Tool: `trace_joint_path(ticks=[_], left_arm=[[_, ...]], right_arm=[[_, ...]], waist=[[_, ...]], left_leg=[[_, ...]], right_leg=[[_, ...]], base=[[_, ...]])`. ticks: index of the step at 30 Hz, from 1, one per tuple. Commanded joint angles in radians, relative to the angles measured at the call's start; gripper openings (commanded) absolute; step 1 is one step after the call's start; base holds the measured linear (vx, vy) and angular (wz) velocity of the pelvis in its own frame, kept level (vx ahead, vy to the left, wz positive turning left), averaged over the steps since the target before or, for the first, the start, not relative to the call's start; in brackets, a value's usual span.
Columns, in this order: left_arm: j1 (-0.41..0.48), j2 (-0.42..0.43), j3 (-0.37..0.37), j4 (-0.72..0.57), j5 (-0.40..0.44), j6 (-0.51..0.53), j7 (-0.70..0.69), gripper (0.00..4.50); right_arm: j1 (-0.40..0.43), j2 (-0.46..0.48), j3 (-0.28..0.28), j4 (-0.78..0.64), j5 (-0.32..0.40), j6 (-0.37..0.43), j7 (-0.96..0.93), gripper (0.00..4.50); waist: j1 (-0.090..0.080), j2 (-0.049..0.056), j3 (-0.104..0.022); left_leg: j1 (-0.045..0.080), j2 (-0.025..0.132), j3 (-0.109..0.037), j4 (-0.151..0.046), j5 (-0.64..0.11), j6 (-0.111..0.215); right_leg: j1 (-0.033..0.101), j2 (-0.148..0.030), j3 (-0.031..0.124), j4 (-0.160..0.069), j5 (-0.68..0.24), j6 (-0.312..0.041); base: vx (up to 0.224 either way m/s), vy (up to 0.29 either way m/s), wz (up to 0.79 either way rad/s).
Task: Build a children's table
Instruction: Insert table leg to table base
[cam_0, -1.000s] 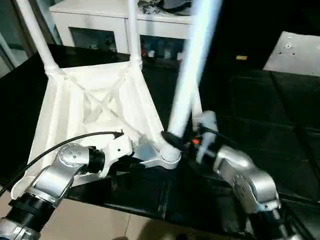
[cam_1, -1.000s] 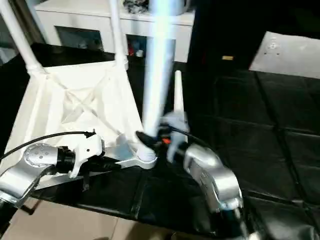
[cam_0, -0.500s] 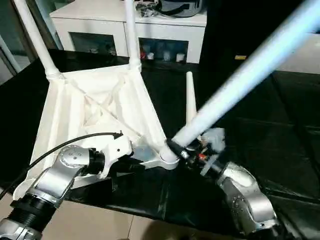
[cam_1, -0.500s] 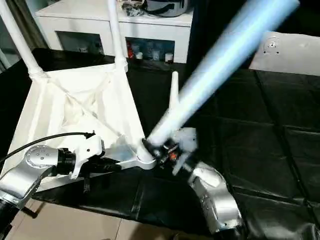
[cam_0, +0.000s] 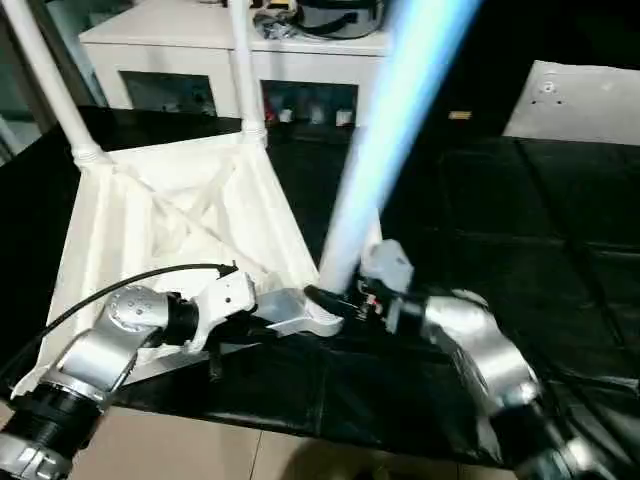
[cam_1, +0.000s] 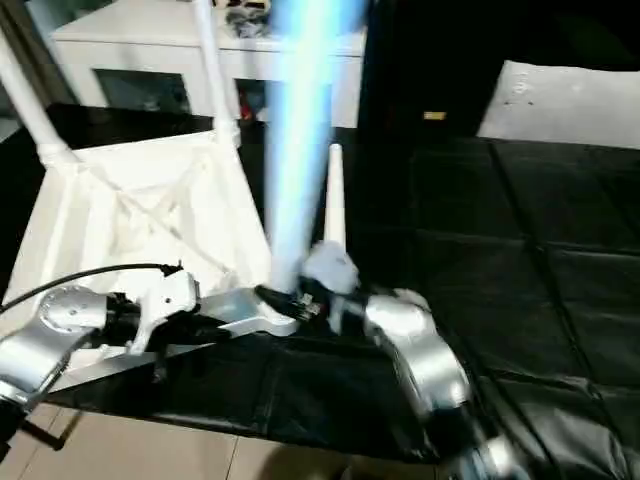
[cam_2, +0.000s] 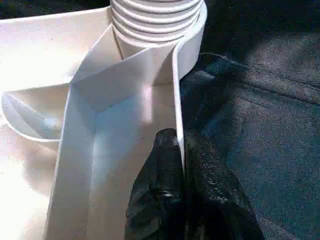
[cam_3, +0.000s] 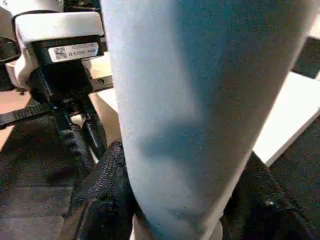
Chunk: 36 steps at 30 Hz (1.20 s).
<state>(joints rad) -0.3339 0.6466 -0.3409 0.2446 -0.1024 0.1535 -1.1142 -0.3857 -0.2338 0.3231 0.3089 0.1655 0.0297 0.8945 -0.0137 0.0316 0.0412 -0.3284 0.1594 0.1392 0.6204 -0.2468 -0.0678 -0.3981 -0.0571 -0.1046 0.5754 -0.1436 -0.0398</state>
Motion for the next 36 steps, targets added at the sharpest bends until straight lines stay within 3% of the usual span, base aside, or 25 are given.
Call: trace_joint_path(ticks=[1,3,11,15,21,24,25,26,27,30,31,32,33,35,36], left_arm=[[-0.059,0.012,0.013,-0.023,0.010,-0.037,-0.034,0.00],[-0.067,0.011,0.014,-0.019,0.009,-0.036,-0.037,0.00],[-0.135,0.004,0.034,0.072,0.023,-0.063,-0.030,0.00],[-0.151,0.010,0.036,0.096,0.033,-0.070,-0.034,0.00],[-0.131,0.020,0.049,0.091,0.036,-0.061,-0.033,0.00],[-0.063,0.026,0.091,0.014,-0.001,0.007,-0.008,0.00],[0.009,0.030,0.131,-0.069,-0.030,0.073,0.032,0.00],[0.031,0.030,0.142,-0.094,-0.036,0.092,0.044,0.00],[0.070,0.028,0.162,-0.144,-0.048,0.124,0.068,0.00],[0.204,-0.007,0.221,-0.328,-0.080,0.244,0.170,0.00],[0.222,-0.015,0.226,-0.355,-0.078,0.260,0.187,0.00],[0.231,-0.021,0.228,-0.368,-0.075,0.269,0.197,0.00],[0.268,-0.049,0.233,-0.431,-0.062,0.312,0.238,0.00],[0.308,-0.099,0.234,-0.520,-0.038,0.388,0.307,0.00],[0.320,-0.119,0.228,-0.559,-0.029,0.424,0.336,0.00]], right_arm=[[0.038,-0.004,0.111,0.127,-0.038,0.128,0.089,1.87],[0.029,-0.010,0.129,0.135,-0.041,0.142,0.121,1.87],[0.033,0.003,0.172,0.124,-0.041,0.185,0.193,1.87],[0.050,0.014,0.171,0.116,-0.052,0.180,0.183,1.87],[0.052,0.049,0.145,0.134,-0.065,0.156,0.125,1.87],[0.040,0.085,0.108,0.160,-0.076,0.139,0.041,1.87],[0.034,0.111,0.082,0.175,-0.080,0.125,-0.019,1.87],[0.033,0.119,0.074,0.177,-0.079,0.122,-0.033,1.87],[0.033,0.131,0.061,0.178,-0.078,0.120,-0.060,1.87],[0.035,0.165,0.024,0.176,-0.070,0.115,-0.134,1.87],[0.037,0.169,0.021,0.174,-0.069,0.113,-0.142,1.87],[0.038,0.171,0.019,0.172,-0.068,0.112,-0.145,1.87],[0.042,0.182,0.011,0.166,-0.062,0.106,-0.160,1.87],[0.044,0.199,-0.006,0.162,-0.051,0.104,-0.181,1.87],[0.043,0.204,-0.012,0.163,-0.051,0.101,-0.192,1.87]], waist=[[0.001,0.017,-0.031],[0.001,0.021,-0.031],[0.010,0.028,-0.033],[0.011,0.031,-0.029],[0.009,0.029,-0.028],[0.004,0.029,-0.029],[0.001,0.018,-0.033],[-0.003,0.022,-0.032],[-0.010,0.013,-0.028],[-0.033,0.021,-0.026],[-0.036,0.006,-0.026],[-0.042,0.017,-0.026],[-0.044,-0.003,-0.029],[-0.037,0.004,-0.030],[-0.032,0.003,-0.028]], left_leg=[[-0.012,0.047,-0.030,-0.088,-0.337,0.046],[-0.007,0.048,-0.028,-0.087,-0.340,0.045],[-0.009,0.062,-0.027,-0.098,-0.328,0.038],[-0.003,0.063,-0.029,-0.102,-0.367,0.025],[-0.001,0.058,-0.027,-0.103,-0.337,0.028],[-0.004,0.055,-0.029,-0.102,-0.325,0.020],[-0.005,0.056,-0.030,-0.099,-0.320,0.019],[-0.013,0.058,-0.033,-0.102,-0.315,0.016],[-0.017,0.059,-0.033,-0.103,-0.324,0.020],[-0.024,0.061,-0.043,-0.107,-0.359,0.015],[-0.021,0.059,-0.040,-0.106,-0.361,0.021],[-0.015,0.056,-0.038,-0.104,-0.359,0.034],[-0.017,0.059,-0.036,-0.104,-0.348,0.037],[-0.014,0.066,-0.034,-0.106,-0.326,0.042],[-0.019,0.068,-0.033,-0.108,-0.301,0.048]], right_leg=[[0.039,-0.091,0.042,-0.114,-0.716,-0.019],[0.036,-0.091,0.043,-0.114,-0.701,-0.027],[0.046,-0.095,0.047,-0.099,-0.593,-0.075],[0.049,-0.099,0.045,-0.100,-0.617,-0.071],[0.049,-0.101,0.046,-0.107,-0.656,-0.054],[0.050,-0.105,0.041,-0.110,-0.696,-0.038],[0.051,-0.107,0.039,-0.108,-0.704,-0.034],[0.055,-0.110,0.039,-0.103,-0.695,-0.040],[0.053,-0.107,0.034,-0.112,-0.716,-0.027],[0.055,-0.106,0.028,-0.106,-0.712,-0.025],[0.050,-0.103,0.029,-0.111,-0.714,-0.022],[0.045,-0.101,0.033,-0.110,-0.699,-0.035],[0.045,-0.102,0.036,-0.108,-0.684,-0.043],[0.044,-0.104,0.043,-0.100,-0.640,-0.071],[0.045,-0.103,0.046,-0.099,-0.609,-0.085]], base=[[0.000,0.000,0.00],[0.000,0.000,0.00],[0.000,0.000,0.00],[0.000,0.000,0.00],[0.000,0.000,0.00],[0.000,0.000,0.00],[0.000,0.000,0.00],[0.000,0.000,0.00],[0.000,0.000,0.00],[0.000,0.000,0.00],[0.000,0.000,0.00],[0.000,0.000,0.00],[0.000,0.000,0.00],[0.000,0.000,0.00],[0.000,0.000,0.00]])
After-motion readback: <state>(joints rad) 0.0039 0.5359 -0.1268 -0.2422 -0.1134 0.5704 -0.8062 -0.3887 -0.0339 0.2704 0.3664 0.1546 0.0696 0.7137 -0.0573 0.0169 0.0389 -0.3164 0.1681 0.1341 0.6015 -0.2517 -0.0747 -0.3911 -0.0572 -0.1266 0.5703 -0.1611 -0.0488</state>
